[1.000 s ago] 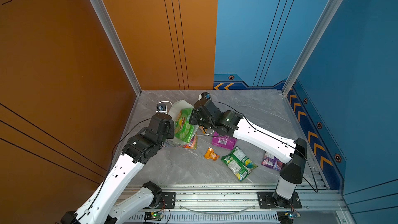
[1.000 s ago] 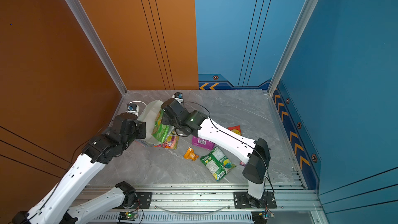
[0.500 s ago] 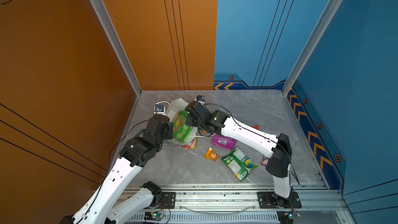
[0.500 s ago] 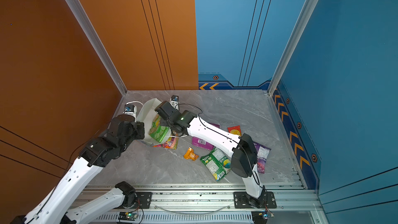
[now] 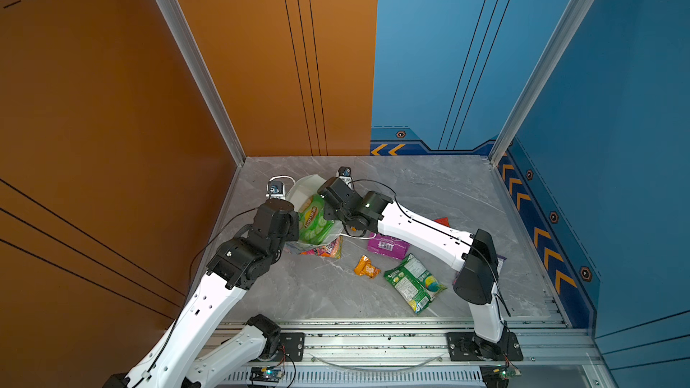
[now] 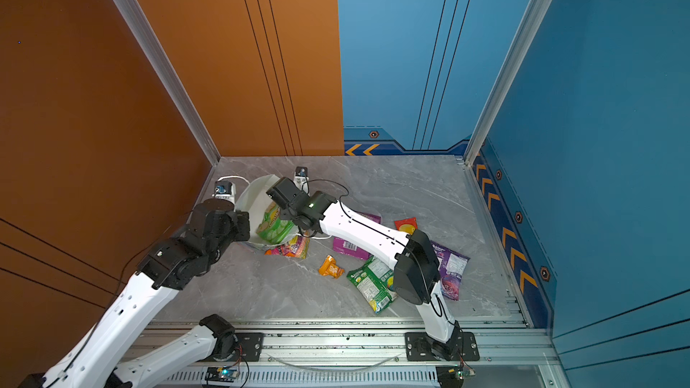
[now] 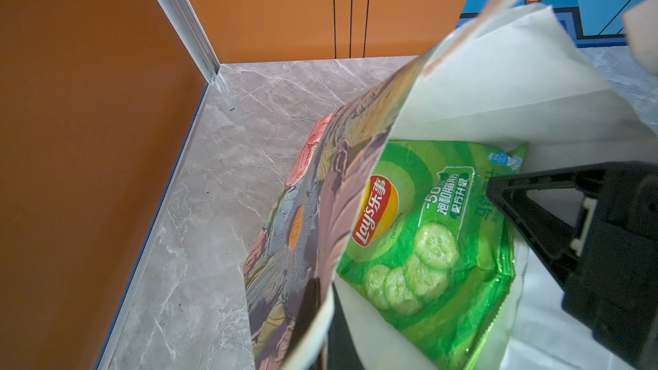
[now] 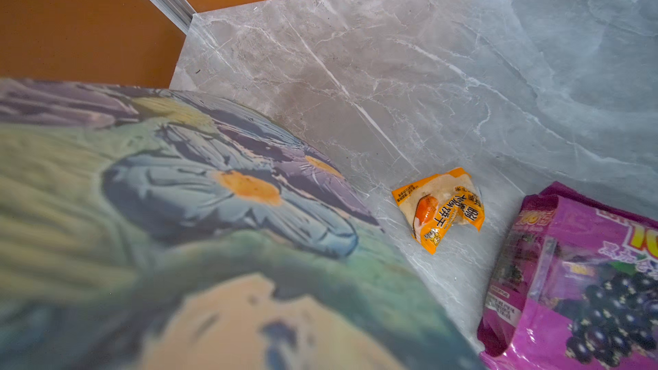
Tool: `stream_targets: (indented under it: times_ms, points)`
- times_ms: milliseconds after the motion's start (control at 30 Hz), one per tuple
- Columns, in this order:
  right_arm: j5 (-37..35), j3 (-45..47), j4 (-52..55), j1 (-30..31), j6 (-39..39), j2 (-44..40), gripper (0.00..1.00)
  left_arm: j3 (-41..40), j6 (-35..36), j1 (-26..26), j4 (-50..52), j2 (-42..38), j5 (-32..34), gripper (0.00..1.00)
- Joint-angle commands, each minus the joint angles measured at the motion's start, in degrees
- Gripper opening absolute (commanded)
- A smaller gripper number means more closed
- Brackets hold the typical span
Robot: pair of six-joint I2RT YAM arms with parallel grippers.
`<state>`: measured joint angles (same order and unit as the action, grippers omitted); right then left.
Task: Place the snacks into the paper bag
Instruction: Place the snack in the paper bag, then rotate the snack at the center of the table.
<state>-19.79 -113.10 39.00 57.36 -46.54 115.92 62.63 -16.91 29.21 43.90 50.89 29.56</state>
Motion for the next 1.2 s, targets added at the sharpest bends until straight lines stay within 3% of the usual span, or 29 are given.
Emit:
stream_targets:
  times_ms: [0,200,367,500,700,867,1033,1167]
  points:
    - [-1.05,-2.62,2.1,-0.17,2.95,-1.22,0.25,-0.49,-0.13,-0.54,-0.94,-0.36,1.74,0.0]
    - [6.73,-1.96,0.04,0.45,6.84,-6.66,0.38,-0.64,-0.44,-1.24,-0.87,0.17,1.49,0.0]
    - [7.76,5.01,-2.97,1.67,12.91,-17.97,0.57,-0.61,-1.26,-2.87,-0.83,0.76,0.75,0.0]
    - [8.01,14.04,-3.68,-0.96,13.41,-27.12,0.63,-0.33,-2.44,-5.4,-0.92,1.42,-2.4,0.0]
    - [6.99,31.11,-6.6,-6.43,11.92,-41.37,0.76,0.55,-4.26,-9.44,-0.92,2.71,-7.67,0.0]
    - [6.64,48.2,-10.66,-14.65,9.35,-49.78,0.79,0.32,-4.71,-11.87,-1.21,2.4,-9.67,0.0]
    - [13.02,59.79,-14.87,-25.37,2.01,-50.53,0.87,-0.14,-4.36,-12.29,-1.14,1.91,-9.0,0.0]
    - [18.33,64.84,-20.08,-28.47,-2.39,-46.41,0.91,-0.24,-4.14,-12.21,-1.17,1.58,-8.52,0.0]
